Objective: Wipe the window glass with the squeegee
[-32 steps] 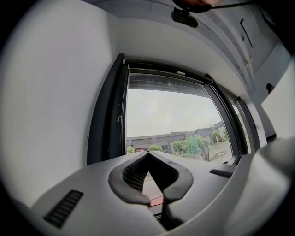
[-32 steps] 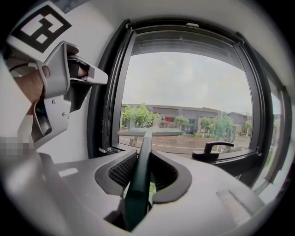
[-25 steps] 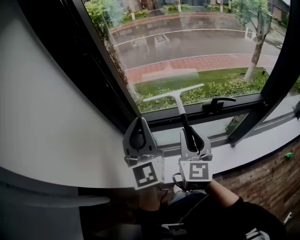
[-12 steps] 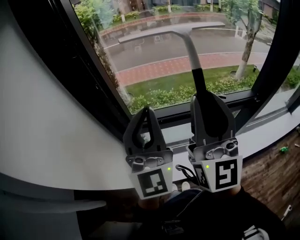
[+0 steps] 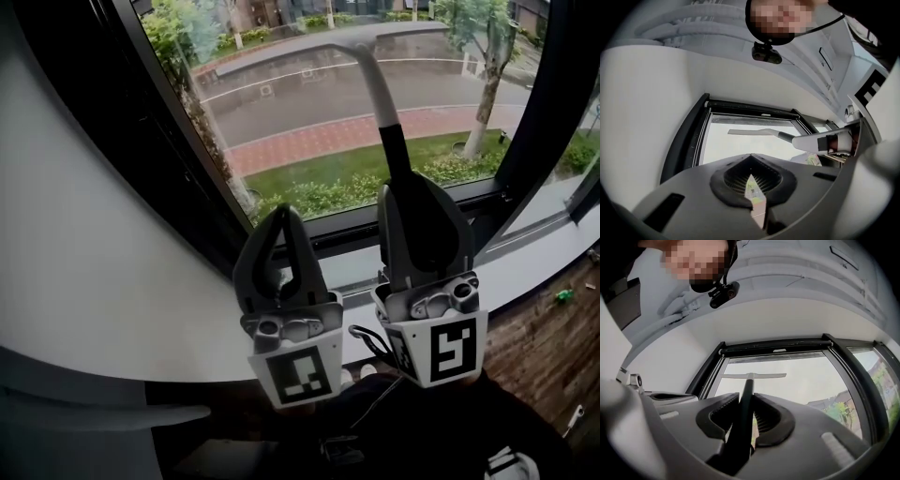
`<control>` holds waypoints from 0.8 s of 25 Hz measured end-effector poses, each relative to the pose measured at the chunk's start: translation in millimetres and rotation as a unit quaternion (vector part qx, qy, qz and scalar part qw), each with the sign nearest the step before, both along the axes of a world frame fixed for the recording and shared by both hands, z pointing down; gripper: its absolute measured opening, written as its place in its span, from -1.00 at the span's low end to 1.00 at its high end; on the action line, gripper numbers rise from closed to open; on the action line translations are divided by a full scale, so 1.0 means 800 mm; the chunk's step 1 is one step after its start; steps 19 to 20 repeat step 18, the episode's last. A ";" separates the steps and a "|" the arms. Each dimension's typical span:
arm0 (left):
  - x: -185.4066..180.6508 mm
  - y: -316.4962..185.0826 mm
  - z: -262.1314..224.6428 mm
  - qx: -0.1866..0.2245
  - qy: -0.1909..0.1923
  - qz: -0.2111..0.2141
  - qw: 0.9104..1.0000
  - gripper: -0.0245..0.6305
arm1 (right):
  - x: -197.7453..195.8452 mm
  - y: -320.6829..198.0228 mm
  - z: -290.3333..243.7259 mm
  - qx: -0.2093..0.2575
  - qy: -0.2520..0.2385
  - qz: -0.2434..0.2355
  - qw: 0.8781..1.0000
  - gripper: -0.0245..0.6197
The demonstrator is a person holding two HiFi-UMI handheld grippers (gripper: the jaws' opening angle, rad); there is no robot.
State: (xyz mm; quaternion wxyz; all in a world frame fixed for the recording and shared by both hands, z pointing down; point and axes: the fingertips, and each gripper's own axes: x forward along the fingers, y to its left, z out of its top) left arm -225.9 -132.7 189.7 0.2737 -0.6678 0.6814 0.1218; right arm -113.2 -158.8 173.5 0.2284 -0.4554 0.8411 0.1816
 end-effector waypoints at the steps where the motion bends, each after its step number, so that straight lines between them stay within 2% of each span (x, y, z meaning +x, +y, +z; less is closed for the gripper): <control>1: 0.001 0.001 -0.001 0.002 0.001 0.001 1.000 -0.93 | 0.001 -0.001 0.000 0.000 -0.001 0.001 1.000 -0.63; 20: 0.009 -0.009 -0.006 0.013 -0.002 0.003 1.000 -0.93 | 0.005 -0.017 0.008 -0.005 -0.002 0.002 1.000 -0.63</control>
